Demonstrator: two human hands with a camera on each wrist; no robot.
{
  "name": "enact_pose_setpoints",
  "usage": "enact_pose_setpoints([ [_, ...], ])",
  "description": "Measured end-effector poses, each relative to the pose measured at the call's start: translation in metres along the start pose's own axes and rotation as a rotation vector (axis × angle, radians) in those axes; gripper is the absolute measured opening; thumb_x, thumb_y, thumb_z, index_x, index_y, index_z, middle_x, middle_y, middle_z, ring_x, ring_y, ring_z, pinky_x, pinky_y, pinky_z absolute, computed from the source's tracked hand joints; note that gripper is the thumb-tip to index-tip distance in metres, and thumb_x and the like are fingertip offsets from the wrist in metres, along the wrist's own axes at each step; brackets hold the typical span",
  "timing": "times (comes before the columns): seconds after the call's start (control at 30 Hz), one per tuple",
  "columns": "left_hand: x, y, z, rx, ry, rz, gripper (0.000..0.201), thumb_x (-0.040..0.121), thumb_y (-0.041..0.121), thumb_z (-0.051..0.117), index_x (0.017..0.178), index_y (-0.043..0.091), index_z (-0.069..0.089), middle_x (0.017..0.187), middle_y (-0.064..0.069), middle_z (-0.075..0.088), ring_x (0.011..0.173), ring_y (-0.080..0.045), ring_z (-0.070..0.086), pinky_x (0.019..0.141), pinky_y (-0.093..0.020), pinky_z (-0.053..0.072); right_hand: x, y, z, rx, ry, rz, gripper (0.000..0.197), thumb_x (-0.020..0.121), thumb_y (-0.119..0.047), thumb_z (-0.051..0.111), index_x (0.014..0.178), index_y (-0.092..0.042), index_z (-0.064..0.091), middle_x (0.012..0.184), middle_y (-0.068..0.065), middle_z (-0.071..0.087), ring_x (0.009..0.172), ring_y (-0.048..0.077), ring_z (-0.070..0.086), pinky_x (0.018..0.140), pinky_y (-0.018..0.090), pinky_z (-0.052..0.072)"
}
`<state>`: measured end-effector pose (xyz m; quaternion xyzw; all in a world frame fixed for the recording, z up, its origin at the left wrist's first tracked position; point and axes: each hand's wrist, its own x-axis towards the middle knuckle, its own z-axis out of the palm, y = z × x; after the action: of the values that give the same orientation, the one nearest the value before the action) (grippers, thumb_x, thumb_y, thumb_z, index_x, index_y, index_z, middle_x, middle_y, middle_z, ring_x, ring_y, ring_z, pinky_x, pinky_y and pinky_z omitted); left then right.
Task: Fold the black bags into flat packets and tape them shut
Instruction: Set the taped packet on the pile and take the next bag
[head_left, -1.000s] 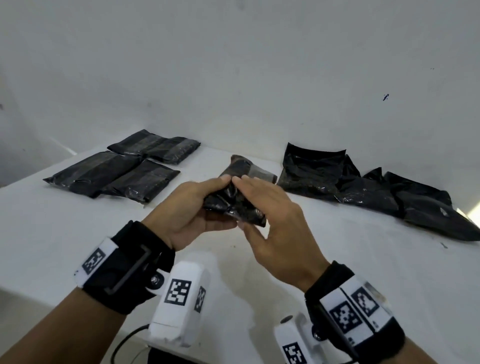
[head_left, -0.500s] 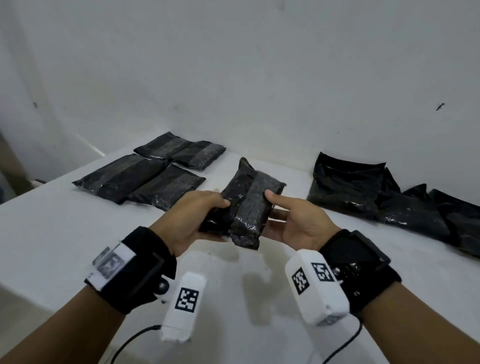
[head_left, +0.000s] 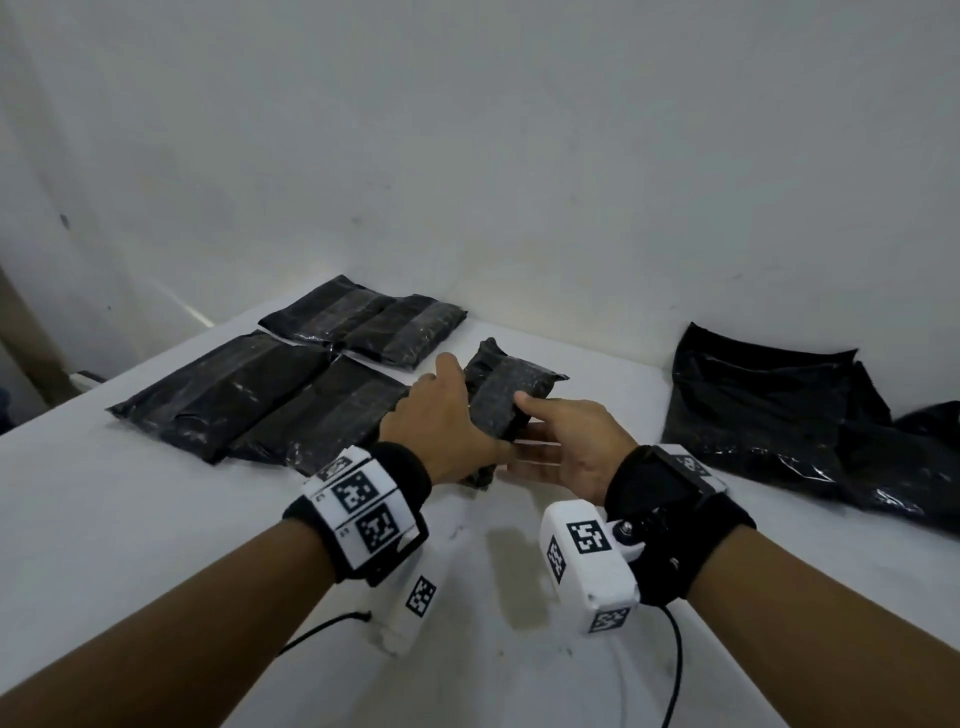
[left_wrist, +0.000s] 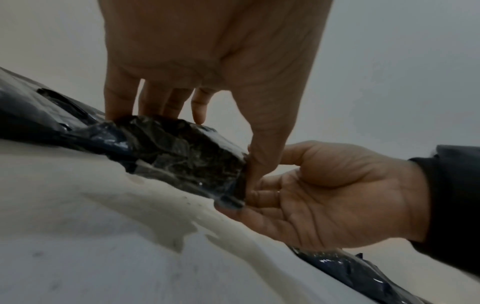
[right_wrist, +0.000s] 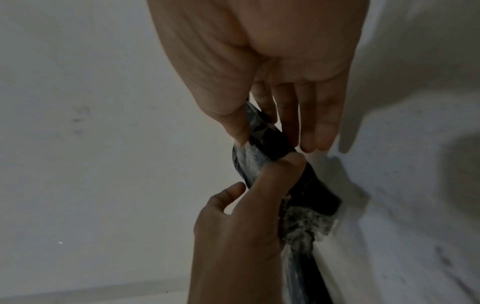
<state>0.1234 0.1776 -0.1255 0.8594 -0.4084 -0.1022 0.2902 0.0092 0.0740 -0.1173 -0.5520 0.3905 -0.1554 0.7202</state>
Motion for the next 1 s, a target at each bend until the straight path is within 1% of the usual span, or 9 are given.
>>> enact_pose_setpoints([
  [0.13, 0.051, -0.002, 0.009, 0.079, 0.001, -0.007, 0.078, 0.061, 0.055, 0.08, 0.113, 0.017, 0.036, 0.109, -0.007, 0.057, 0.096, -0.029, 0.059, 0.081, -0.047, 0.054, 0.027, -0.009, -0.019, -0.149, 0.016, -0.02, 0.031, 0.092, -0.025, 0.069, 0.114, -0.004, 0.062, 0.109, 0.021, 0.069, 0.083, 0.034, 0.069, 0.076, 0.044, 0.06],
  [0.37, 0.137, -0.003, 0.022, 0.192, -0.037, -0.051, 0.086, 0.067, 0.051, 0.077, 0.132, 0.012, 0.036, 0.131, -0.017, 0.05, 0.11, -0.038, 0.055, 0.087, -0.048, 0.053, 0.052, -0.018, -0.069, -0.729, 0.093, -0.261, 0.024, 0.081, -0.029, 0.078, 0.1, -0.017, 0.068, 0.1, 0.007, 0.069, 0.085, 0.018, 0.065, 0.065, 0.028, 0.052],
  [0.43, 0.154, -0.002, 0.025, 0.207, -0.031, -0.061, 0.086, 0.069, 0.05, 0.076, 0.134, 0.011, 0.035, 0.132, -0.018, 0.05, 0.11, -0.038, 0.055, 0.087, -0.048, 0.053, 0.052, -0.024, -0.084, -0.856, 0.084, -0.298, 0.024, 0.082, -0.03, 0.077, 0.101, -0.019, 0.068, 0.099, 0.003, 0.068, 0.084, 0.012, 0.064, 0.061, 0.019, 0.045],
  [0.5, 0.167, -0.003, 0.029, 0.214, -0.025, -0.074, 0.083, 0.07, 0.05, 0.075, 0.131, 0.01, 0.036, 0.129, -0.018, 0.051, 0.108, -0.038, 0.056, 0.085, -0.047, 0.053, 0.053, -0.029, -0.098, -0.955, 0.086, -0.324, 0.025, 0.082, -0.033, 0.076, 0.103, -0.021, 0.068, 0.102, 0.0, 0.065, 0.086, 0.011, 0.064, 0.062, 0.018, 0.043],
  [0.6, 0.178, -0.003, 0.033, 0.239, -0.026, -0.088, 0.08, 0.072, 0.05, 0.074, 0.129, 0.008, 0.036, 0.126, -0.019, 0.052, 0.106, -0.038, 0.056, 0.081, -0.044, 0.052, 0.056, -0.033, -0.11, -1.006, 0.102, -0.359, 0.026, 0.082, -0.035, 0.076, 0.103, -0.023, 0.068, 0.103, 0.0, 0.064, 0.089, 0.013, 0.064, 0.069, 0.023, 0.047],
  [0.67, 0.178, -0.002, 0.035, 0.264, -0.021, -0.096, 0.081, 0.073, 0.05, 0.073, 0.13, 0.007, 0.036, 0.126, -0.02, 0.051, 0.107, -0.039, 0.055, 0.08, -0.043, 0.051, 0.057, -0.034, -0.115, -1.001, 0.113, -0.372, 0.026, 0.081, -0.036, 0.077, 0.103, -0.023, 0.069, 0.102, 0.0, 0.065, 0.088, 0.012, 0.064, 0.067, 0.021, 0.045],
  [0.87, 0.172, 0.006, 0.033, 0.355, -0.045, -0.128, 0.091, 0.07, 0.057, 0.072, 0.134, 0.004, 0.034, 0.136, -0.025, 0.042, 0.123, -0.043, 0.044, 0.098, -0.053, 0.044, 0.05, -0.031, -0.124, -0.944, 0.129, -0.388, 0.027, 0.081, -0.034, 0.077, 0.103, -0.021, 0.069, 0.102, 0.001, 0.064, 0.085, 0.011, 0.064, 0.056, 0.018, 0.042],
  [0.93, 0.164, 0.02, 0.032, 0.396, -0.017, -0.093, 0.091, 0.071, 0.06, 0.073, 0.133, 0.004, 0.035, 0.137, -0.025, 0.037, 0.125, -0.043, 0.041, 0.1, -0.053, 0.042, 0.043, -0.033, -0.13, -0.946, 0.157, -0.411, 0.027, 0.081, -0.033, 0.077, 0.104, -0.02, 0.069, 0.101, 0.001, 0.065, 0.081, 0.01, 0.065, 0.055, 0.014, 0.043],
  [1.0, 0.151, 0.04, 0.036, 0.377, 0.061, 0.02, 0.08, 0.076, 0.052, 0.072, 0.132, 0.005, 0.038, 0.135, -0.022, 0.037, 0.124, -0.041, 0.041, 0.1, -0.05, 0.042, 0.033, -0.036, -0.139, -0.934, 0.204, -0.438, 0.026, 0.08, -0.032, 0.078, 0.102, -0.02, 0.071, 0.099, 0.001, 0.066, 0.081, 0.013, 0.067, 0.059, 0.012, 0.047],
])
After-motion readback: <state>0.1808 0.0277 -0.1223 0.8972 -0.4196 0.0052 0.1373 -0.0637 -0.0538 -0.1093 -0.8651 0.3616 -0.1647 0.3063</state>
